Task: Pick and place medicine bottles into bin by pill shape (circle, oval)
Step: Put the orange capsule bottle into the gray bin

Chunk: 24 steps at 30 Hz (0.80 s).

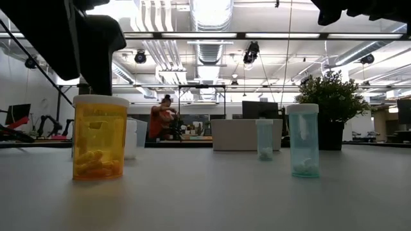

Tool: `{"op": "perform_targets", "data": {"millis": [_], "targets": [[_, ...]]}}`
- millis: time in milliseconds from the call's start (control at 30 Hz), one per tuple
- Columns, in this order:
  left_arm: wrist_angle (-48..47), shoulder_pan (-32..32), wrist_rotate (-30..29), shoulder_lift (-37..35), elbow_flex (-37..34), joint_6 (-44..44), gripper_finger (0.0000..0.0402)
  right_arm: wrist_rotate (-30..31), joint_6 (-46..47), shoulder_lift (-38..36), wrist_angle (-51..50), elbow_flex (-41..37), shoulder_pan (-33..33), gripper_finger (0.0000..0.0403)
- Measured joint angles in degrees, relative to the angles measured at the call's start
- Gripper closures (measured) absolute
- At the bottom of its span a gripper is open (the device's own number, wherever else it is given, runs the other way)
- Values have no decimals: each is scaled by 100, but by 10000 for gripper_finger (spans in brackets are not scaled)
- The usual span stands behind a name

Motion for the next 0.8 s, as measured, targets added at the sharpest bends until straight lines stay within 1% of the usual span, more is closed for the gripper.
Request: {"op": "perform_targets", "data": {"millis": [133, 333, 433, 800], "targets": [[-2, 3, -193, 0, 0, 25, 75, 0, -1, 0, 0, 0, 0, 179], [0, 12, -244, 0, 0, 104, 75, 2, -3, 0, -2, 0, 0, 179], [0, 12, -377, 0, 0, 105, 75, 2, -3, 0, -2, -2, 0, 179], [55, 32, -392, 0, -41, 105, 75, 2, -3, 0, -7, -2, 0, 179]]}}
